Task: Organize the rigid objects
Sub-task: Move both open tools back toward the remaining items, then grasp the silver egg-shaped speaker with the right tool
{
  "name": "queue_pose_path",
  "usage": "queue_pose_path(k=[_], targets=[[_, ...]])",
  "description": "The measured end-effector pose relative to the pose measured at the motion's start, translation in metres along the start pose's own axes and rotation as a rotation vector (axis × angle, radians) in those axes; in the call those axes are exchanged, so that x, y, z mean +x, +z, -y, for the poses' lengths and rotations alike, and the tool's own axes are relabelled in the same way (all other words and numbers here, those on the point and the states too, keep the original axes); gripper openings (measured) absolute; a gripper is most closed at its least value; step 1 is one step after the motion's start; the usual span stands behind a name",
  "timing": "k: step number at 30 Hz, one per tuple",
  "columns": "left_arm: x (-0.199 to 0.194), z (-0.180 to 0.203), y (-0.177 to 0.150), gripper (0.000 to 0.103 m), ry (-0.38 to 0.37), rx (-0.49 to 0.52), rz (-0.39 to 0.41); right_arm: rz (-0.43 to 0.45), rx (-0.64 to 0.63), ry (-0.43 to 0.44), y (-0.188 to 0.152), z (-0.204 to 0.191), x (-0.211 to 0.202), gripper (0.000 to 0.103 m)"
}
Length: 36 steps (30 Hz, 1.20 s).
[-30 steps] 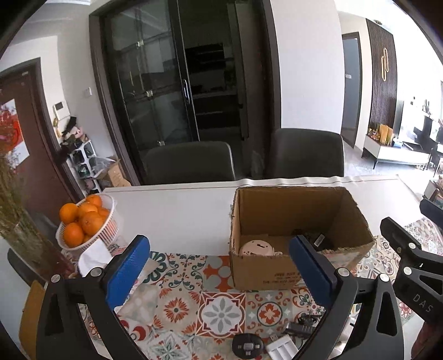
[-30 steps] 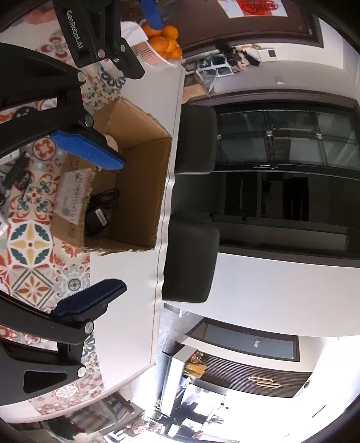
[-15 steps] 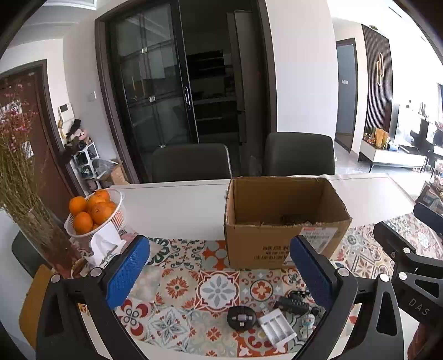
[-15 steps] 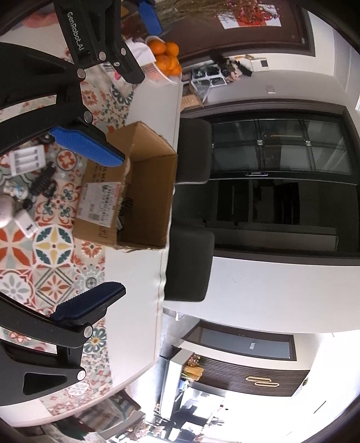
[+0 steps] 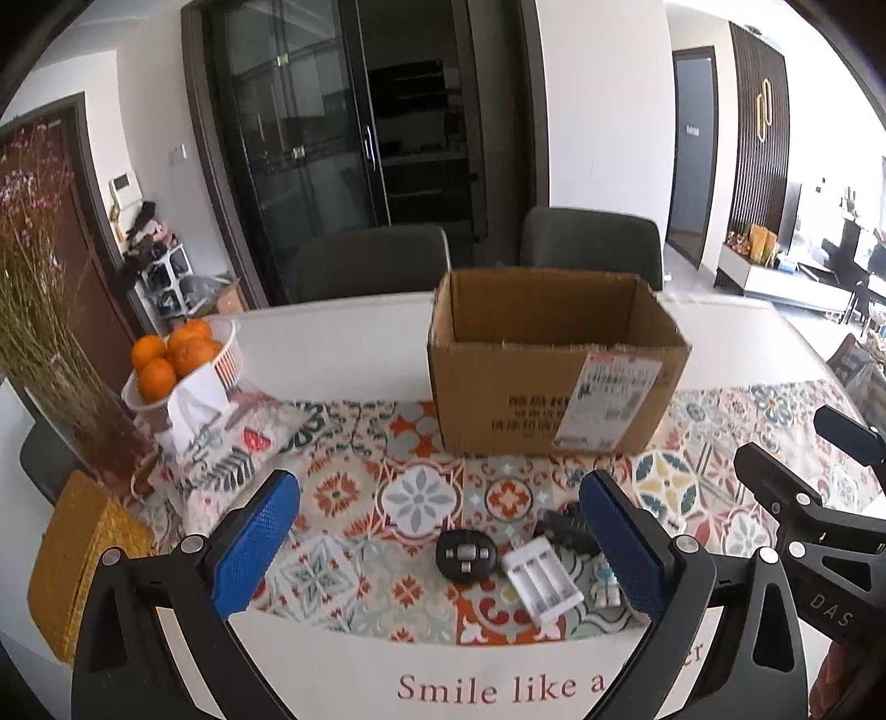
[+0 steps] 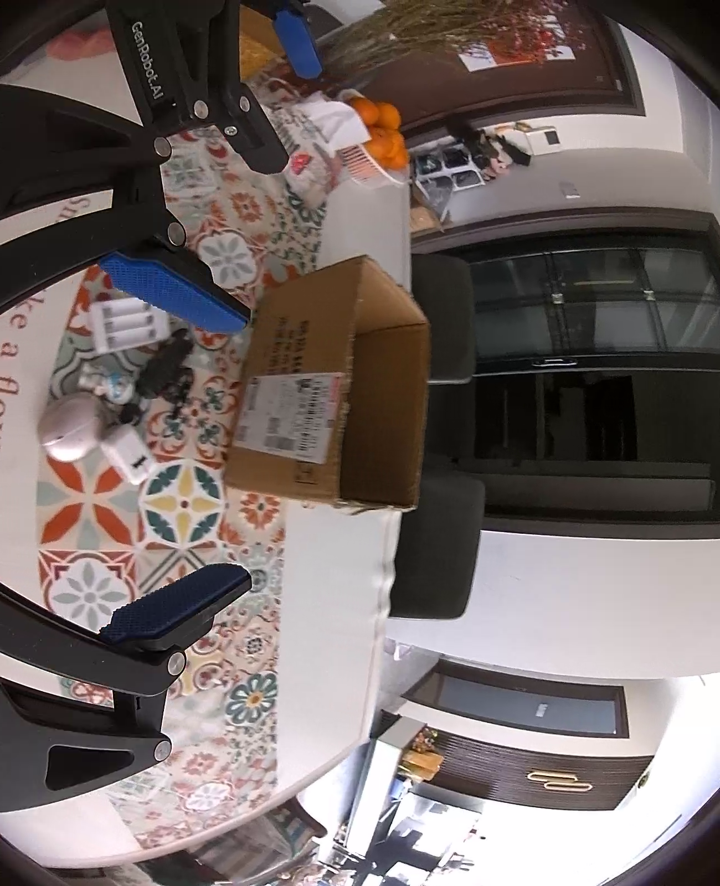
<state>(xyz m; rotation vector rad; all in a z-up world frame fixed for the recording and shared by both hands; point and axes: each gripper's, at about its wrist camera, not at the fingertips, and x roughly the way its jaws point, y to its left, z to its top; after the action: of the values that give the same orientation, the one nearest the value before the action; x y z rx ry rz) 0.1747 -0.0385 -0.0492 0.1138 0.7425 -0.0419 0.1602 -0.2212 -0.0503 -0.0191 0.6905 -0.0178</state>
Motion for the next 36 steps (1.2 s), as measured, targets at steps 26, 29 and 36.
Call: queue_pose_path(k=[26,29,36], targets=[[0.052,0.024,-0.090,0.103,-0.010,-0.004,-0.211,-0.225,-0.068,0.126,-0.087,0.000,0.057,0.083],[0.057,0.028,-0.098,0.103,-0.013,0.000,-0.227,-0.235,-0.086,0.143,-0.095,0.000,0.063,0.079],[0.069,0.033,-0.112,0.103,-0.018,0.002,-0.244,-0.262,-0.128,0.171,-0.112,-0.003,0.080,0.073]])
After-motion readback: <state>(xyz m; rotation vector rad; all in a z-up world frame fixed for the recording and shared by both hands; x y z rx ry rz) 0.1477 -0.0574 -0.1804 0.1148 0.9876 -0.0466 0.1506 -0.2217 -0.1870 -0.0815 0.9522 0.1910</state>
